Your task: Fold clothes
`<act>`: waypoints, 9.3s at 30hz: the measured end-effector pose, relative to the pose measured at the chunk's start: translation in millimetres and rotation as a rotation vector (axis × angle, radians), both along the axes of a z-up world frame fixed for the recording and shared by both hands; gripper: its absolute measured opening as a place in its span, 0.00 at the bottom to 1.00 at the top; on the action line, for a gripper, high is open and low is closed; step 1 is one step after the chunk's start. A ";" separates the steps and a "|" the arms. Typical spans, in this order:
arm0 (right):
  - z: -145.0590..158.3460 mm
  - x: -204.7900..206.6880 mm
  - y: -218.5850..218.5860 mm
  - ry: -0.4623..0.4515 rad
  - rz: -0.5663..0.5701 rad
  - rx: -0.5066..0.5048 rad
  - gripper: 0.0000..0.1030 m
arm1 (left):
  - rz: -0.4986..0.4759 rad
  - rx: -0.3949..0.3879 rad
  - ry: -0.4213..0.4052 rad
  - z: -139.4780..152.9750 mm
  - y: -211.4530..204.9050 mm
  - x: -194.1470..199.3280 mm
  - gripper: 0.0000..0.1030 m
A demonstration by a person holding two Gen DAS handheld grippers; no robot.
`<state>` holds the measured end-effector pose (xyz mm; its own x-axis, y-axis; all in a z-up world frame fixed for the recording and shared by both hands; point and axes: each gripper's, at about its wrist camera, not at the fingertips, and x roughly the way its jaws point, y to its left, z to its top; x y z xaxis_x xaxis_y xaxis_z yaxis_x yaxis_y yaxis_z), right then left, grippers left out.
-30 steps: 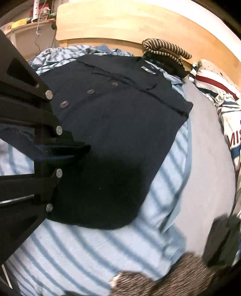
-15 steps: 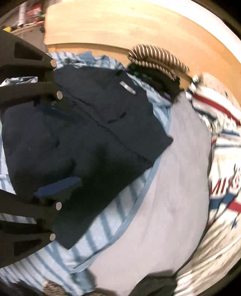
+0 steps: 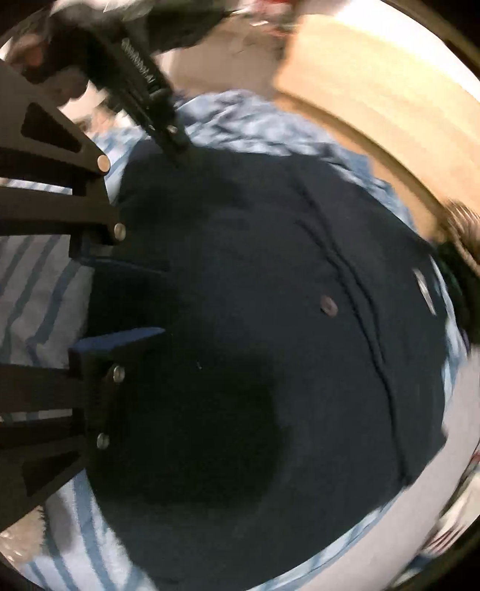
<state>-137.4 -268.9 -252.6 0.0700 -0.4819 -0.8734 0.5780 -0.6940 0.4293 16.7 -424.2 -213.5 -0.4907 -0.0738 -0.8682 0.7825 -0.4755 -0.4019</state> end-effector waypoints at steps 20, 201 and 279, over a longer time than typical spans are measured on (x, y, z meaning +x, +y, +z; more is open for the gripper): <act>-3.5 -55.3 192.0 -0.321 -0.667 -0.107 0.61 | 0.638 0.402 0.283 -49.7 -5.1 178.1 0.57; 132.0 209.2 115.9 0.492 -0.026 0.127 0.70 | -0.129 -0.063 0.094 65.9 99.8 171.3 0.48; -40.2 -112.7 161.7 -0.199 -0.655 0.041 0.20 | 0.437 0.234 0.128 -60.9 -55.5 106.1 0.13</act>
